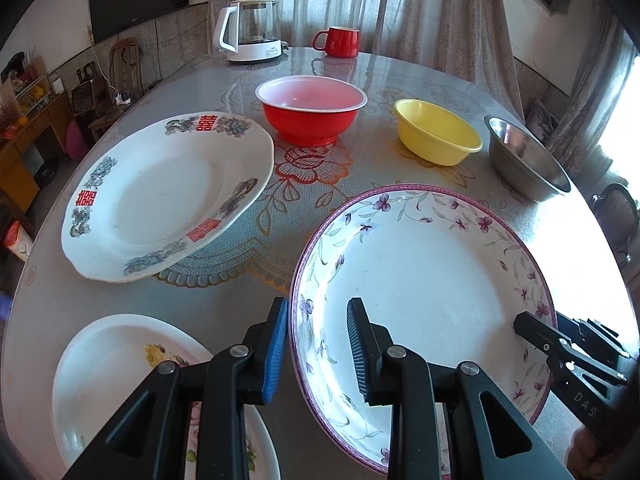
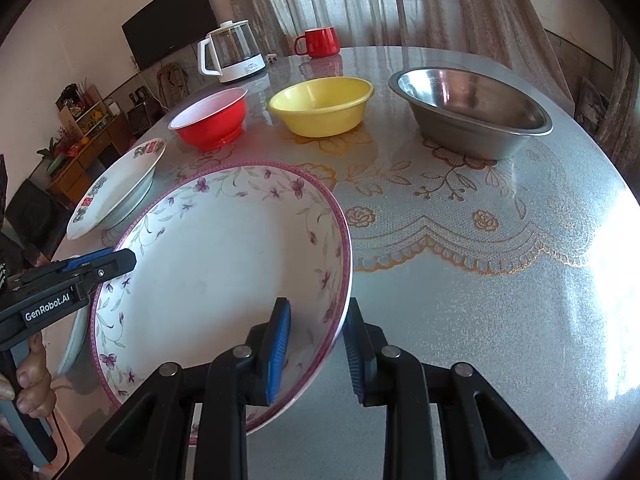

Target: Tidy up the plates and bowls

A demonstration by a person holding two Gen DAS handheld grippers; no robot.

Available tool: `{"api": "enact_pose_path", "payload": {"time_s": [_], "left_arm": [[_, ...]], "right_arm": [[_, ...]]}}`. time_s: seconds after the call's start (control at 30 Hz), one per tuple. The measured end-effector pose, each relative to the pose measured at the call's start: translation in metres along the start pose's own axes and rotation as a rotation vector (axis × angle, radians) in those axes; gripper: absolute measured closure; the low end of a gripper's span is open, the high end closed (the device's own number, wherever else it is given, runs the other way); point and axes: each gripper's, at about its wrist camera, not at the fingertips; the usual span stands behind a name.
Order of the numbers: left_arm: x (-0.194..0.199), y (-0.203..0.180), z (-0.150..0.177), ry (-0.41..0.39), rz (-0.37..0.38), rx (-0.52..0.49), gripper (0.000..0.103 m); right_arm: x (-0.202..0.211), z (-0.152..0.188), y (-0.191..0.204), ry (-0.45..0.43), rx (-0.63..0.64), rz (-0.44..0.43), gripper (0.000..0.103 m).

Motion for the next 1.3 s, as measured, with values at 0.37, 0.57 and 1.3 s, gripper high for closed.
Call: {"api": "enact_pose_path", "payload": {"time_s": [0.37, 0.57, 1.3], "left_arm": [[0.004, -0.008, 0.009, -0.003, -0.024, -0.044, 0.073], [0.007, -0.014, 0.015, -0.002, -0.015, -0.063, 0.073], [0.011, -0.009, 0.017, -0.01, 0.026, -0.038, 0.074]], "right_arm": [[0.001, 0.002, 0.002, -0.016, 0.008, 0.036, 0.077], [0.001, 0.0, -0.006, 0.018, -0.046, 0.013, 0.077], [0.007, 0.007, -0.008, 0.002, -0.07, 0.035, 0.082]]}}
Point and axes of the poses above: each gripper's, at about its wrist camera, not at the fingertips, and x roughly against the way its jaws point, y to its left, z to its underside, and after that the axes turned 12 degrees about z, right-handed
